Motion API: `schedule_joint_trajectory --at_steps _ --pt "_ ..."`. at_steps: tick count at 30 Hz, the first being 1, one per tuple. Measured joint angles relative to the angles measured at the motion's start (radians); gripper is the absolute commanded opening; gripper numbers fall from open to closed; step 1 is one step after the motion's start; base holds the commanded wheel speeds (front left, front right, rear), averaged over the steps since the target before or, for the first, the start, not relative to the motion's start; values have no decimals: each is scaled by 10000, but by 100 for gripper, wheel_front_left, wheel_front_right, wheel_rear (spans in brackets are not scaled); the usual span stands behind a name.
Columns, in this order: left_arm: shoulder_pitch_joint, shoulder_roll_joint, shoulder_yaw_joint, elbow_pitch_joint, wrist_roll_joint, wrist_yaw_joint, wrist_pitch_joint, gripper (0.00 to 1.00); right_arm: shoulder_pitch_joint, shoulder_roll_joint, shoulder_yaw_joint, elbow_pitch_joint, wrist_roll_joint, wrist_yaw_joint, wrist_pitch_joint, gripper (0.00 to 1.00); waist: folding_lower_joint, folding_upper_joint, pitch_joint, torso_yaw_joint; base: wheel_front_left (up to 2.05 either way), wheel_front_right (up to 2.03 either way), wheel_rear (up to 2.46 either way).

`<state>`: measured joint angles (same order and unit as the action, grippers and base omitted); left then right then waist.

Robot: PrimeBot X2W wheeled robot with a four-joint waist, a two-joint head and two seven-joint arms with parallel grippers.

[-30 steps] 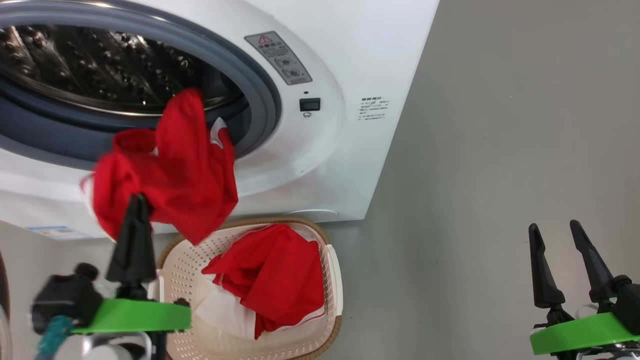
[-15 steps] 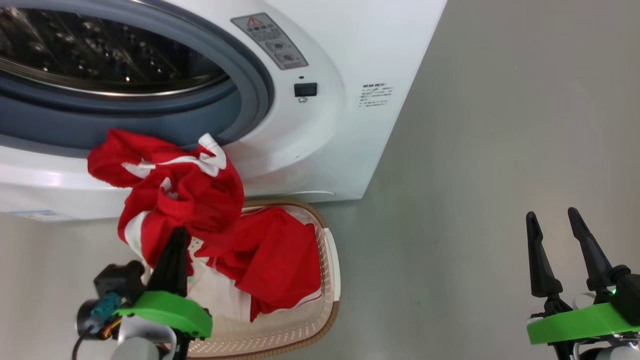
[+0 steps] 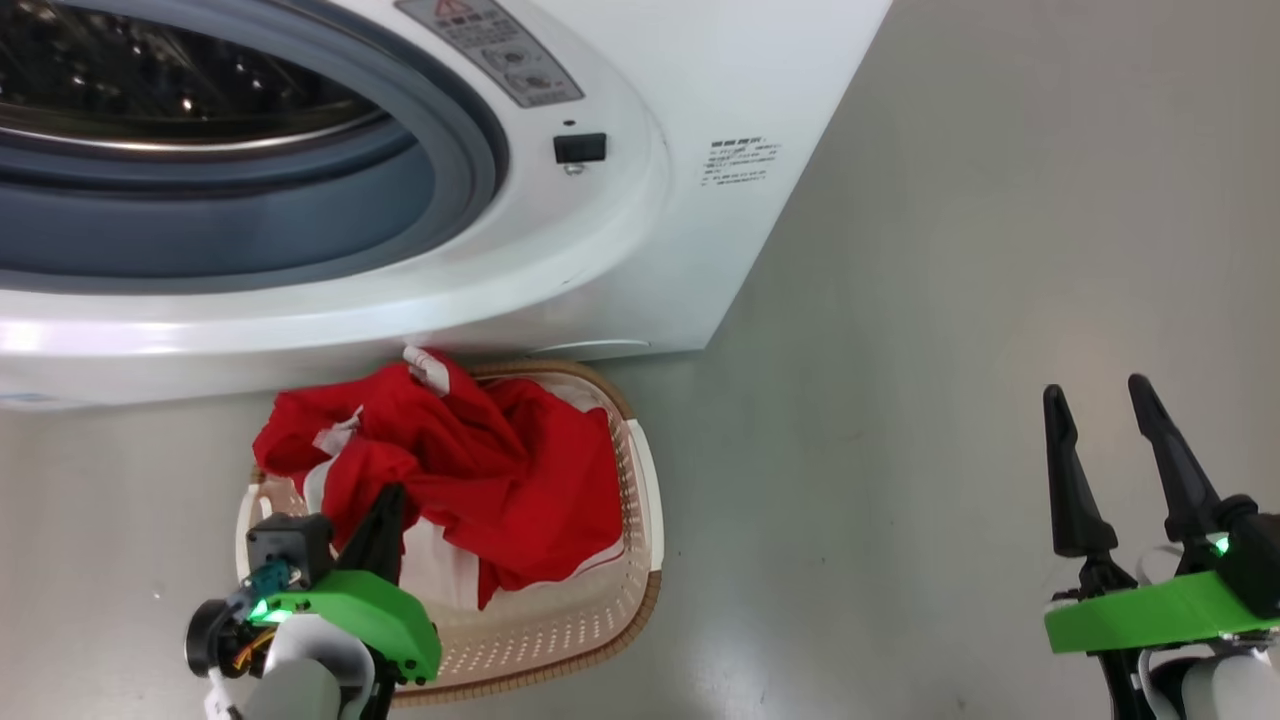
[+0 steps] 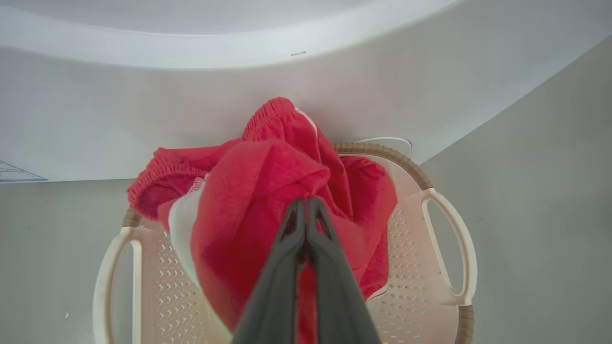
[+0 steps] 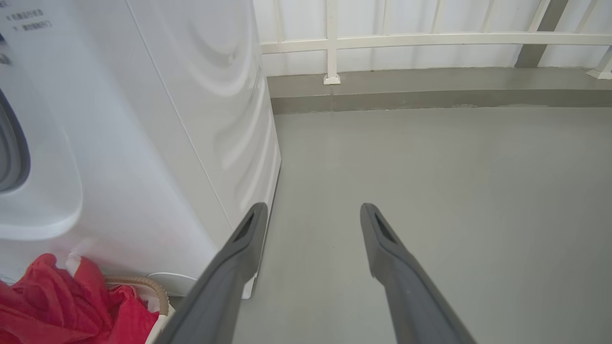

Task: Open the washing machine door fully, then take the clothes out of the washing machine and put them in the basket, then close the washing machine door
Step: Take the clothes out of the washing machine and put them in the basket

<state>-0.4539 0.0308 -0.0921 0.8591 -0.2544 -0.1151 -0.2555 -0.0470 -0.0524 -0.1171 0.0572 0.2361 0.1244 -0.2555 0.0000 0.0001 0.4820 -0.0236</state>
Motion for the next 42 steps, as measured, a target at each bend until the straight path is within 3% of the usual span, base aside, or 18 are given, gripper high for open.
schedule_joint_trajectory --at_steps 13,23,24,26,27,30,33,42 --pt "-1265 -33 -525 1883 -12 -86 0 0 -284 -6 63 -117 0 0 0 100 0 0 868 -43 0 0 0" --pt "-1991 -67 -508 2502 -117 -88 -2 0 -654 -21 77 -230 0 0 0 100 0 0 1388 -64 0 0 0" --pt "-2036 -67 -508 2537 -128 -88 -2 3 -657 -21 75 -232 0 0 0 100 0 -1 1419 -61 0 0 0" --pt "-2086 -71 -508 2577 -151 -88 -2 30 -658 -21 65 -230 0 0 0 100 0 0 1450 -47 0 0 0" --pt "-2090 -73 -508 2592 -180 -88 -2 39 -658 -21 63 -230 0 0 0 100 0 0 1448 -39 0 0 0" --pt "-2091 -73 -499 2596 -201 -88 -2 52 -660 -25 58 -230 0 0 0 100 0 0 1418 -9 0 0 0" --pt "-2091 -73 -476 2579 -203 -88 -2 97 -662 -33 58 -219 0 0 0 100 0 0 1356 25 0 0 0" --pt "-1971 -79 -397 2234 -316 -96 -2 100 -659 -50 71 -132 -2 0 0 100 0 0 874 94 0 0 0"
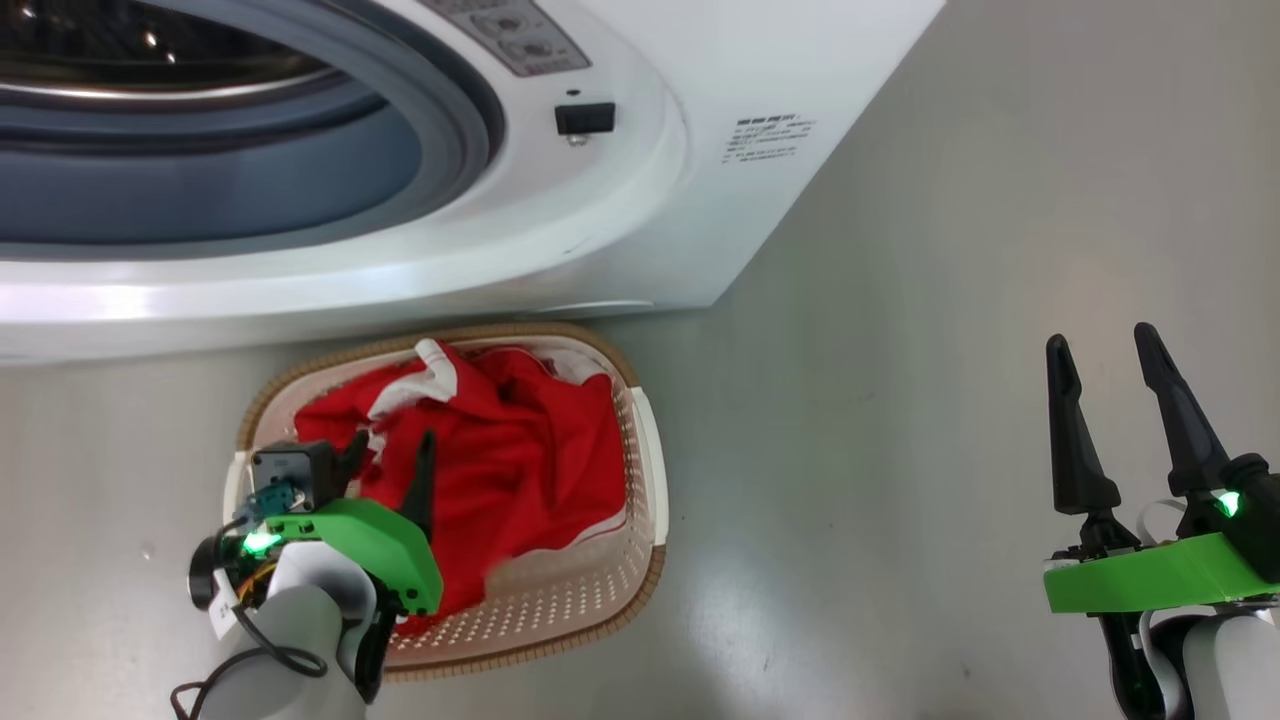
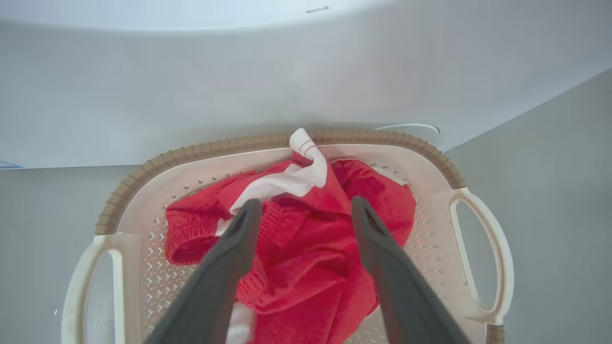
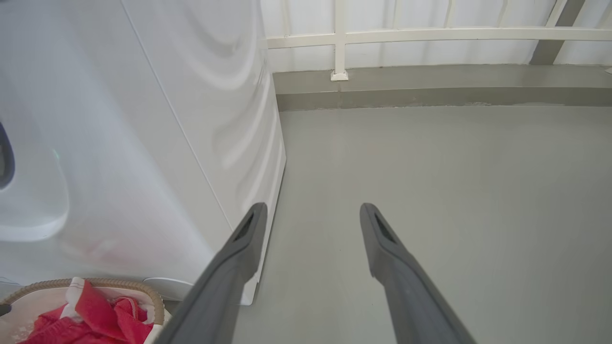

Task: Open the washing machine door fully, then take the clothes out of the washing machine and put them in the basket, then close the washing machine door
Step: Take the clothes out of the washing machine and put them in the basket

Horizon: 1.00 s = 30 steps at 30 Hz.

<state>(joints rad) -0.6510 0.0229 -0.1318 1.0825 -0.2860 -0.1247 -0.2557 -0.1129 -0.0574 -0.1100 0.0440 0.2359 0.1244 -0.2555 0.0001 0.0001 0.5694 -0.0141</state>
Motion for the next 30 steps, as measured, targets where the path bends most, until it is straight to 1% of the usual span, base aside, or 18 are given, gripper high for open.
schedule_joint_trajectory --at_steps 5,14,23,30 --pt "361 -6 65 -408 -12 -2 0 100 50 -19 6 75 0 0 0 100 0 0 -404 46 0 0 0" --pt "1197 0 654 -1501 67 -4 0 100 170 -42 44 232 0 0 0 100 0 -1 -1291 152 0 0 0" --pt "2235 8 1189 -3053 522 -4 0 100 747 -52 190 470 0 0 0 100 0 -1 -2303 237 0 0 0" --pt "3066 10 1371 -4115 936 -4 0 100 1293 -58 199 577 0 0 0 100 0 -1 -3110 269 0 0 0"
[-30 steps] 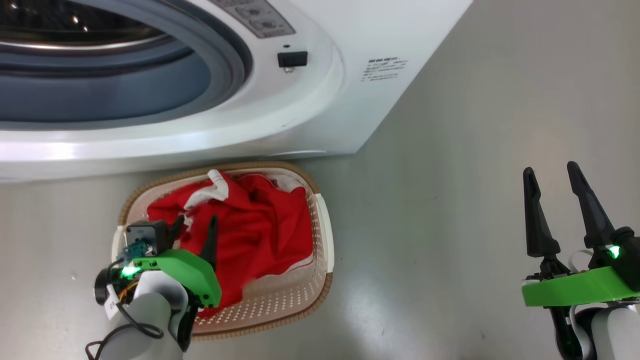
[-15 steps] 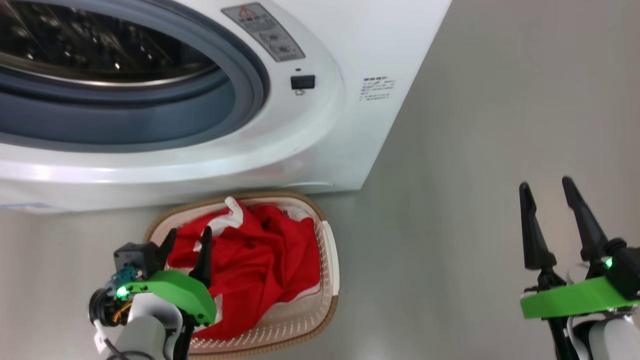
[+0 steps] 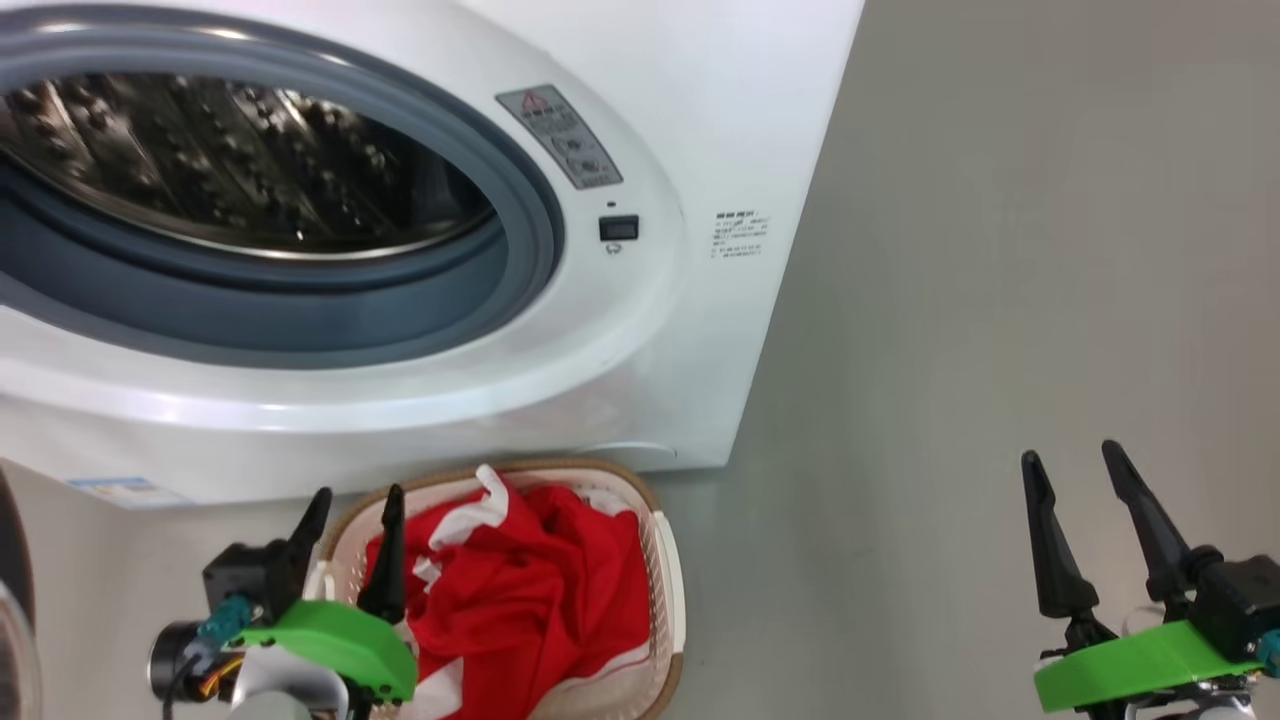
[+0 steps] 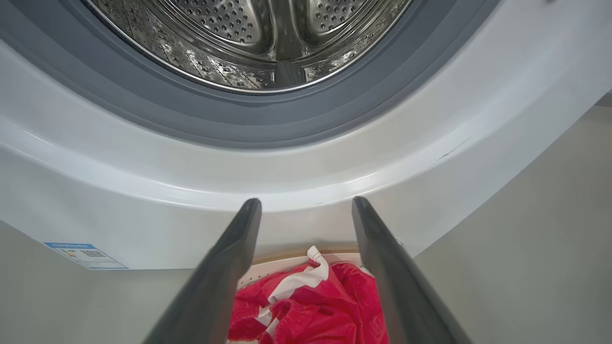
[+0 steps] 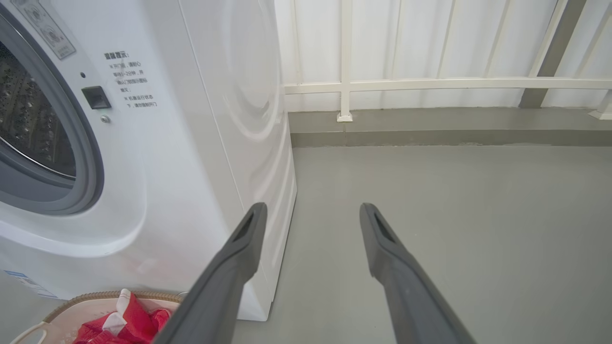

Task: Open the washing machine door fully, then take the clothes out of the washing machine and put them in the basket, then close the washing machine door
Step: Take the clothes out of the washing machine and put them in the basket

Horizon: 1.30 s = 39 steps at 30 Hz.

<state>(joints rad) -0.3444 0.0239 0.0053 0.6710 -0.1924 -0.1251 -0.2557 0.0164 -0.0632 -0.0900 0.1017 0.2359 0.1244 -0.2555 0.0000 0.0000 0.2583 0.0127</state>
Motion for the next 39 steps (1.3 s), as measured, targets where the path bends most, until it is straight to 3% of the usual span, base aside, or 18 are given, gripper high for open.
schedule_joint_trajectory --at_steps 19,39 --pt "2570 40 261 -3007 176 0 0 100 1208 -104 -44 92 0 0 0 100 0 0 -1793 23 0 0 0" --pt "4521 155 679 -4999 153 -2 0 100 1963 -63 -282 31 4 0 2 100 0 1 -2413 -105 0 0 0"
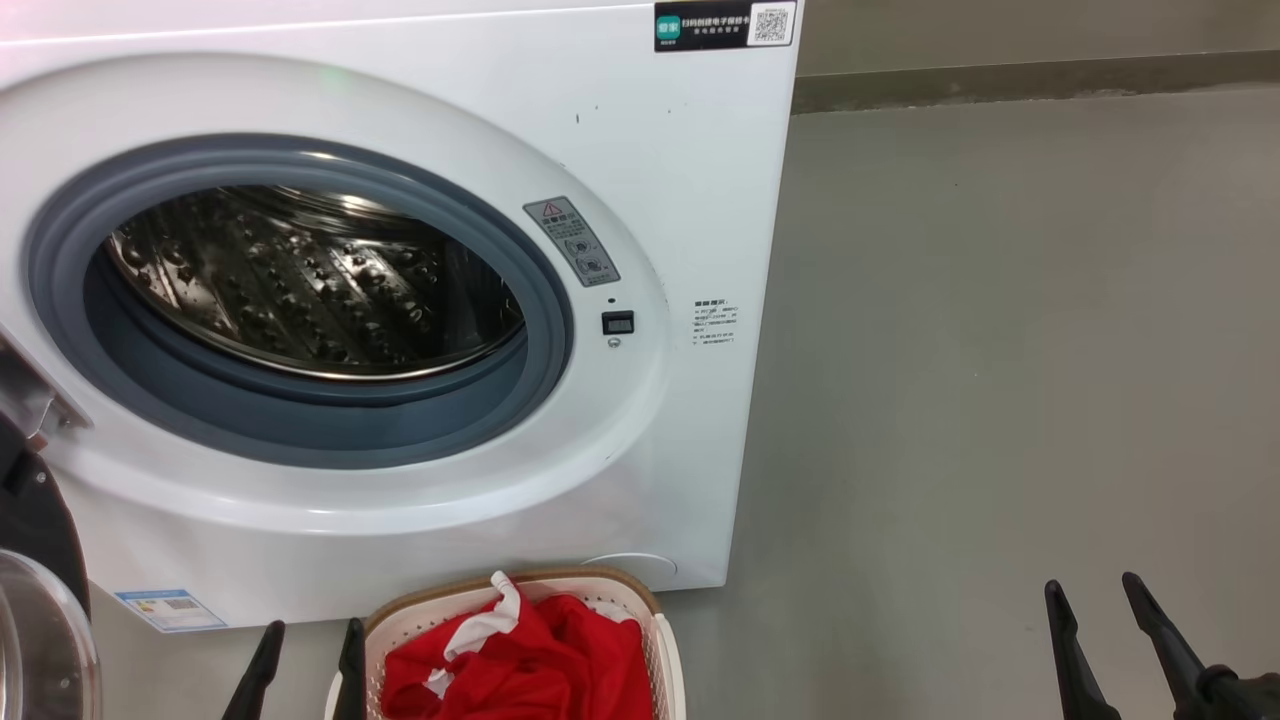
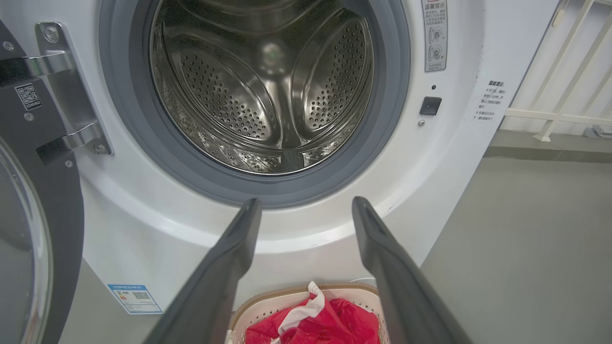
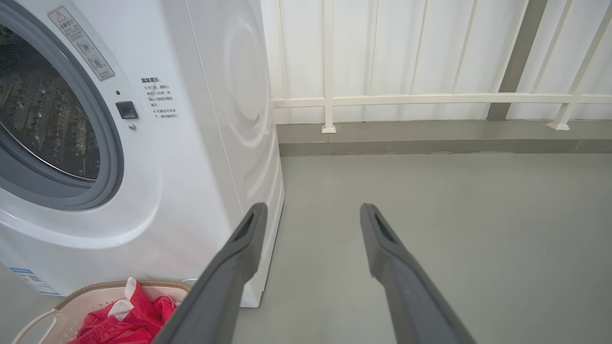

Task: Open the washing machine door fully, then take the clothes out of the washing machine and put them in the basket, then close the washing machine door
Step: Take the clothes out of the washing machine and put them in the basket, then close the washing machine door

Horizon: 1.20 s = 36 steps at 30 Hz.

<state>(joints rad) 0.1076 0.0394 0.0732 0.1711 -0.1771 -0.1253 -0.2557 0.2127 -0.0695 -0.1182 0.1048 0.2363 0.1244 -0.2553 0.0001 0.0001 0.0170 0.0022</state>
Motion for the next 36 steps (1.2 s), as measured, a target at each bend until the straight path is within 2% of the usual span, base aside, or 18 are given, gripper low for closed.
schedule_joint_trajectory --at_steps 20,36 --pt "163 8 -100 -136 8 0 0 100 100 13 -12 -13 0 0 0 100 0 0 32 79 -6 6 0" --pt "159 10 -215 -244 17 0 0 100 99 44 -10 -38 0 0 0 100 0 0 104 138 -118 118 0"
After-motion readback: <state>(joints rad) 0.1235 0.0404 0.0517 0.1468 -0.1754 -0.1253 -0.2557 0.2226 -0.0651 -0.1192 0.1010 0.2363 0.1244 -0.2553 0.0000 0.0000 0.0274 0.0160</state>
